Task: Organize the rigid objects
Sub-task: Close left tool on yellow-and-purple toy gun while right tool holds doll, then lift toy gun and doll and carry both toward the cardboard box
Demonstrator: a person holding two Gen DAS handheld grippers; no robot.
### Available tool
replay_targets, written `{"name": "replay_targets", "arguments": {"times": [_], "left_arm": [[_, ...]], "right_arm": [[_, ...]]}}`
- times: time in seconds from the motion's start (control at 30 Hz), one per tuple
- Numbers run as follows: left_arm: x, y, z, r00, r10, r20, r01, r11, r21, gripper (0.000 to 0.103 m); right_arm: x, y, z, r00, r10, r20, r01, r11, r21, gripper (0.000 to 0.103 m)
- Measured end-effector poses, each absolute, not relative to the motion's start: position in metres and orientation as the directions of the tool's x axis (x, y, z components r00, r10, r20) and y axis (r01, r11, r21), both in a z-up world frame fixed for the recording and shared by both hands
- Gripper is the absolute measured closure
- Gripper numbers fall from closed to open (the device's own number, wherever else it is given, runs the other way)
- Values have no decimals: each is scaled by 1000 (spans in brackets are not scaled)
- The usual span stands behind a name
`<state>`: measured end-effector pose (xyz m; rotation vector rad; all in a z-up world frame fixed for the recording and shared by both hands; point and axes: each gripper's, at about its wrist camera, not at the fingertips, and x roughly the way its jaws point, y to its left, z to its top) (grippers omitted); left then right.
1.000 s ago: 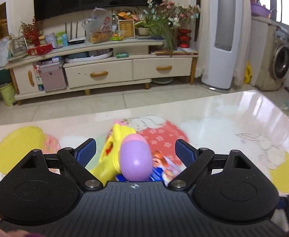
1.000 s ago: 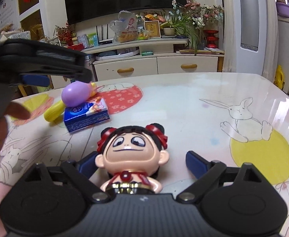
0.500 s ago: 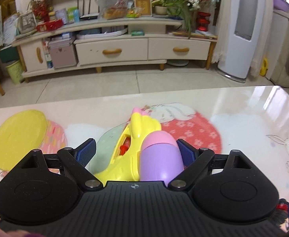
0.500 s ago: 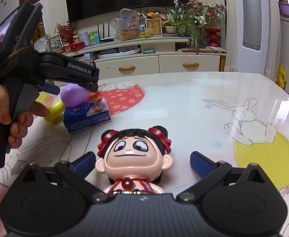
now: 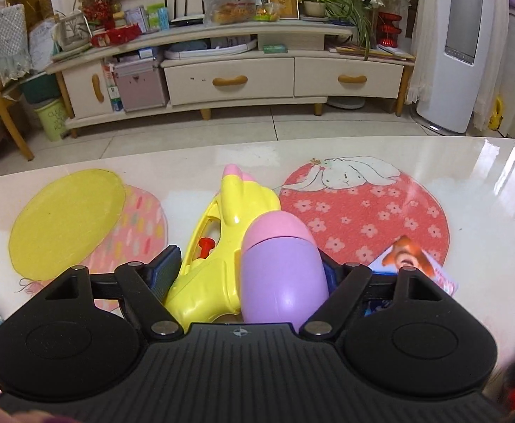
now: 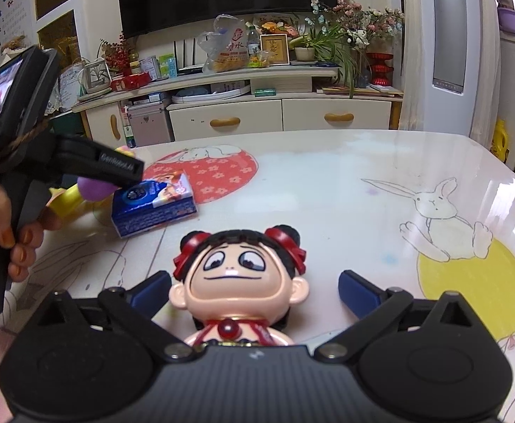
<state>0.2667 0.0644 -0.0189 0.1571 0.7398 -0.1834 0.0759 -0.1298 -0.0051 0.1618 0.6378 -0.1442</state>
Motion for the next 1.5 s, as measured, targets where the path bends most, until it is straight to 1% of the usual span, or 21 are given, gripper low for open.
{"name": "replay_targets", "arguments": {"times": [0.2, 0.27, 0.33, 0.43, 0.63, 0.67, 0.7, 0.73, 0.77, 0.9, 0.93, 1.1, 1.27, 1.33, 1.37, 1.43, 1.5], "left_arm": [[243, 71, -16, 731, -113, -673, 216, 974, 70, 10], [234, 74, -16, 730, -111, -674, 209, 976, 66, 10], [223, 78, -15, 729, -111, -675, 204, 977, 60, 10], [205, 86, -14, 727, -108, -678, 198, 979, 56, 10], [170, 94, -6, 740, -92, -666, 193, 978, 79, 15], [164, 95, -4, 743, -90, -663, 191, 978, 81, 17], [159, 96, -2, 750, -90, -655, 190, 978, 83, 26], [152, 97, 1, 760, -86, -644, 190, 977, 93, 29], [148, 98, 5, 763, -86, -641, 190, 977, 95, 36], [129, 104, 9, 747, -112, -656, 198, 978, 59, 37], [124, 105, 9, 754, -80, -651, 159, 985, 63, 37], [103, 115, 7, 760, -85, -644, 163, 985, 62, 36], [90, 132, 8, 752, -116, -649, 167, 986, 16, 36], [90, 135, 8, 733, -155, -662, 186, 982, -24, 30], [88, 137, 7, 726, -173, -666, 189, 981, -49, 24], [83, 140, 5, 717, -202, -667, 190, 977, -91, 19], [83, 142, 4, 701, -216, -680, 202, 974, -101, 11]], "right_arm": [[76, -130, -5, 801, -87, -592, 180, 979, 99, 16], [76, -129, -4, 805, -82, -587, 170, 981, 96, 27], [76, -127, -3, 808, -70, -586, 156, 983, 98, 33], [75, -127, -3, 809, -66, -584, 151, 984, 97, 33], [71, -127, -3, 810, -54, -584, 142, 984, 106, 33], [71, -127, -3, 810, -53, -584, 140, 984, 106, 33], [71, -127, -3, 811, -51, -583, 139, 985, 106, 33], [70, -126, -3, 811, -49, -583, 137, 985, 106, 33], [70, -125, -4, 811, -48, -583, 134, 985, 106, 33], [66, -119, -4, 813, -48, -581, 124, 988, 92, 33], [65, -117, -4, 813, -48, -581, 120, 989, 85, 33], [56, -109, -4, 813, -44, -580, 101, 993, 67, 33], [53, -105, -3, 813, -46, -581, 95, 994, 54, 33], [54, -104, -3, 812, -47, -581, 94, 994, 50, 33], [54, -104, -4, 812, -48, -581, 94, 994, 48, 33], [55, -103, -4, 812, -50, -582, 94, 995, 45, 33], [56, -102, -4, 812, -53, -582, 93, 995, 39, 33]]}}
